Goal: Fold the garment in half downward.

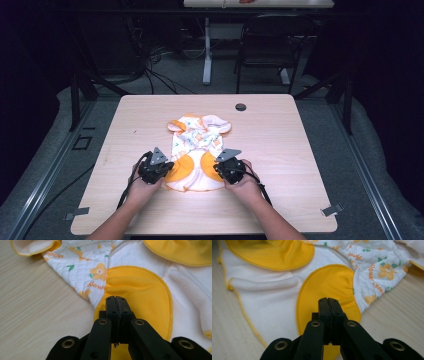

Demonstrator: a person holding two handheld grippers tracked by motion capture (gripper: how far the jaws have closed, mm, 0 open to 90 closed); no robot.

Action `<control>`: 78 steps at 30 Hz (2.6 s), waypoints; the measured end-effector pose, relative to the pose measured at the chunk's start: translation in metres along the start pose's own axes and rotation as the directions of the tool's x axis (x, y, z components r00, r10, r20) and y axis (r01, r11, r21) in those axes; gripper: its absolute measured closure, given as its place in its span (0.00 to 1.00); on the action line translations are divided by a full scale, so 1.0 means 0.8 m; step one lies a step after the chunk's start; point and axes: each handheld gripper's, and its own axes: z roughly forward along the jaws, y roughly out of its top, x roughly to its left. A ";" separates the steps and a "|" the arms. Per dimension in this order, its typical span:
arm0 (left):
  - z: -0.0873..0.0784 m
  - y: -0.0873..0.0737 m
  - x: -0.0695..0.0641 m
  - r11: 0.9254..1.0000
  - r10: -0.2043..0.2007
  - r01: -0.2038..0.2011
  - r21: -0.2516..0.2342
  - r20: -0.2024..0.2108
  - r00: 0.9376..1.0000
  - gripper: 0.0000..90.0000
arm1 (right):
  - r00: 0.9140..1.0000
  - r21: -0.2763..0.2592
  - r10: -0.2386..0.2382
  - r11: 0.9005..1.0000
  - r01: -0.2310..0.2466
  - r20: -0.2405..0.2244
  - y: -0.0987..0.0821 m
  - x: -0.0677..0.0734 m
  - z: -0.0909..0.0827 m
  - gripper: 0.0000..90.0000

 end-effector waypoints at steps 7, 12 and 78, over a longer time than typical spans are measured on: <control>0.021 0.009 -0.006 0.997 0.070 -0.069 0.036 -0.012 0.997 1.00 | 1.000 0.069 -0.025 0.997 0.024 0.017 0.010 -0.008 0.031 1.00; 0.018 0.008 -0.011 0.991 0.120 -0.120 0.052 0.003 0.993 1.00 | 0.998 0.075 -0.054 0.996 0.053 0.012 0.006 -0.005 0.029 1.00; 0.034 0.125 0.060 0.989 0.137 -0.139 0.049 0.043 0.990 0.84 | 0.972 0.167 -0.237 0.958 0.235 -0.009 0.112 -0.078 0.030 0.83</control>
